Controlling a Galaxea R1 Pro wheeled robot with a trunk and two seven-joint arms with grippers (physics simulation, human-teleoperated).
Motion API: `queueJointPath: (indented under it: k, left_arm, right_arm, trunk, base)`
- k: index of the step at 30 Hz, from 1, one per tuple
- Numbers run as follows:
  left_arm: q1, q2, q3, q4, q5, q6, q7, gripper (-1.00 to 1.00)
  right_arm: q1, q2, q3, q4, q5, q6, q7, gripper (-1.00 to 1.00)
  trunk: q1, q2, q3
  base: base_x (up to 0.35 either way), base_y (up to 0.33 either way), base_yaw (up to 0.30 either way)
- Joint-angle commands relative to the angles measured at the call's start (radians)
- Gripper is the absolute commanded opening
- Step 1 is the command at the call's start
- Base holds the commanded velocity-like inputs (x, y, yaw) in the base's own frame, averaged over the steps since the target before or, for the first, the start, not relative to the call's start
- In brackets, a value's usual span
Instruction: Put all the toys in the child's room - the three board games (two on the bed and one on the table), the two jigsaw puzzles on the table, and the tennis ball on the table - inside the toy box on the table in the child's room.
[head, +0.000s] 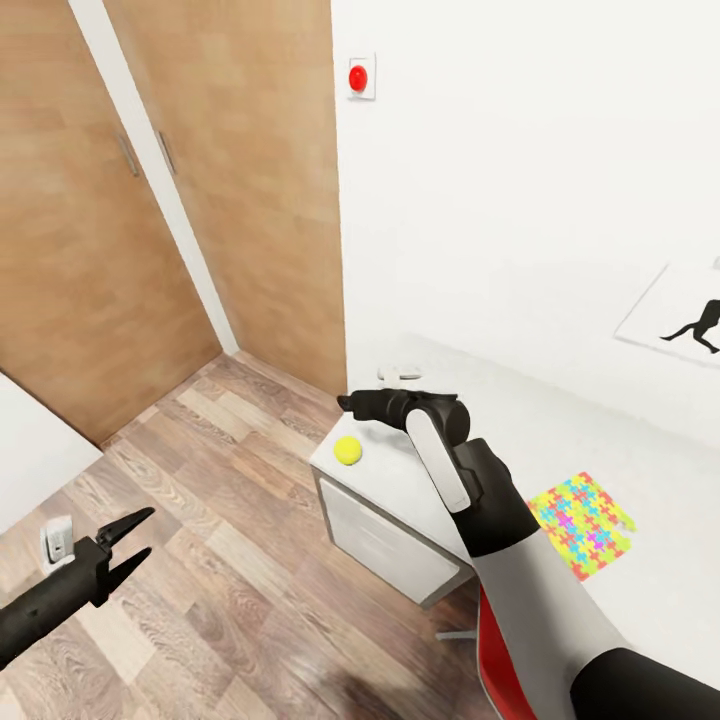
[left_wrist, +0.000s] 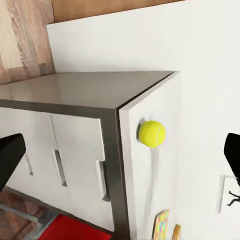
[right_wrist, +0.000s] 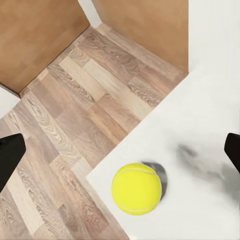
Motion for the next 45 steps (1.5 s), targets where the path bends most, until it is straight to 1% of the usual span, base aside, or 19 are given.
queueJointPath:
  k: [1,2,4,5,6,7,9,10,12,13,14,15,18,21,23,26,28,38,45]
  left_arm:
    - [0.005,-0.006,0.003,0.011,-0.045,0.004,-0.010,1.00]
    - [0.005,-0.006,0.003,0.011,-0.045,0.004,-0.010,1.00]
    - [0.014,-0.023,0.005,0.034,-0.118,0.003,-0.009,1.00]
    - [0.014,-0.023,0.005,0.034,-0.118,0.003,-0.009,1.00]
    - [0.017,-0.034,0.005,0.044,-0.154,0.003,-0.009,1.00]
    - [0.017,-0.034,0.005,0.044,-0.154,0.003,-0.009,1.00]
    - [0.021,-0.057,0.008,0.059,-0.222,0.002,-0.009,1.00]
    - [0.021,-0.057,0.008,0.059,-0.222,0.002,-0.009,1.00]
    - [0.024,-0.077,0.011,0.069,-0.276,0.002,-0.009,1.00]
    - [0.024,-0.077,0.011,0.069,-0.276,0.002,-0.009,1.00]
    - [0.025,-0.084,0.012,0.072,-0.296,0.002,-0.009,1.00]
    - [0.025,-0.084,0.012,0.072,-0.296,0.002,-0.009,1.00]
    - [0.027,-0.099,0.013,0.080,-0.335,0.002,-0.012,1.00]
    - [0.027,-0.102,0.013,0.082,-0.343,0.002,-0.013,1.00]
    - [0.028,-0.106,0.013,0.084,-0.355,0.002,-0.014,1.00]
    - [0.028,-0.108,0.013,0.085,-0.359,0.002,-0.014,1.00]
    - [0.028,-0.110,0.012,0.086,-0.365,0.002,-0.015,1.00]
    - [0.029,-0.113,0.011,0.088,-0.373,-0.004,-0.018,1.00]
    - [0.029,-0.114,0.010,0.089,-0.373,-0.012,-0.019,1.00]
  right_arm:
    - [0.000,0.000,0.004,-0.001,-0.011,0.002,-0.015,1.00]
    - [0.000,0.000,0.004,-0.001,-0.011,0.002,-0.015,1.00]
    - [0.001,0.000,0.010,0.000,-0.011,0.002,-0.023,1.00]
    - [0.001,0.000,0.010,0.000,-0.011,0.002,-0.023,1.00]
    - [0.001,0.000,0.013,0.001,-0.011,0.002,-0.026,1.00]
    - [0.001,0.000,0.013,0.001,-0.011,0.002,-0.026,1.00]
    - [0.000,0.000,0.017,0.009,-0.011,0.003,-0.030,1.00]
    - [0.000,0.000,0.017,0.009,-0.011,0.003,-0.030,1.00]
    - [-0.005,0.000,0.021,0.022,-0.011,0.003,-0.033,1.00]
    - [-0.005,0.000,0.021,0.022,-0.011,0.003,-0.033,1.00]
    - [-0.008,0.000,0.024,0.030,-0.010,0.003,-0.035,1.00]
    - [-0.008,0.000,0.024,0.030,-0.010,0.003,-0.035,1.00]
    - [-0.022,0.000,0.031,0.059,-0.010,0.003,-0.050,1.00]
    - [-0.030,0.000,0.032,0.071,-0.010,0.003,-0.060,1.00]
    - [-0.047,0.000,0.035,0.100,-0.010,0.003,-0.081,1.00]
    - [-0.056,0.000,0.036,0.116,-0.010,0.003,-0.092,1.00]
    - [-0.070,0.000,0.039,0.147,-0.011,0.003,-0.108,1.00]
    - [-0.101,0.000,0.043,0.223,-0.012,0.006,-0.131,1.00]
    - [-0.120,0.000,0.045,0.269,-0.012,0.008,-0.138,1.00]
  trunk:
    - [0.001,-0.002,-0.002]
    - [0.001,-0.002,-0.001]
    - [0.001,-0.002,-0.001]
    - [0.001,-0.002,-0.001]
    - [0.001,-0.002,-0.001]
    - [0.001,-0.002,-0.001]
    - [0.001,-0.002,-0.001]
    - [0.001,-0.002,-0.001]
    - [0.001,-0.002,-0.001]
    - [0.001,-0.002,-0.001]
    - [0.001,-0.002,-0.001]
    - [0.001,-0.002,-0.001]
    - [0.001,-0.002,-0.001]
    - [0.001,-0.002,-0.001]
    - [0.001,-0.002,-0.001]
    - [0.001,-0.002,-0.001]
    - [0.001,-0.002,-0.001]
    - [0.001,-0.002,-0.001]
    - [0.001,-0.002,-0.001]
  base:
    - [0.000,0.000,0.059]
    - [0.000,0.000,0.059]
    - [0.000,0.000,0.042]
    - [0.000,0.000,0.038]
    - [0.000,0.000,0.030]
    - [0.000,0.000,0.030]
    - [0.000,0.000,0.022]
    - [0.000,0.000,0.019]
    - [0.000,0.000,0.014]
    - [0.000,0.000,0.012]
    - [0.000,0.000,0.010]
    - [0.000,0.000,0.010]
    - [0.000,0.000,0.006]
    - [0.000,0.000,0.004]
    - [0.000,0.000,0.003]
    - [0.000,0.000,0.002]
    - [0.000,0.000,0.001]
    - [0.000,0.000,0.000]
    - [0.000,0.000,0.000]
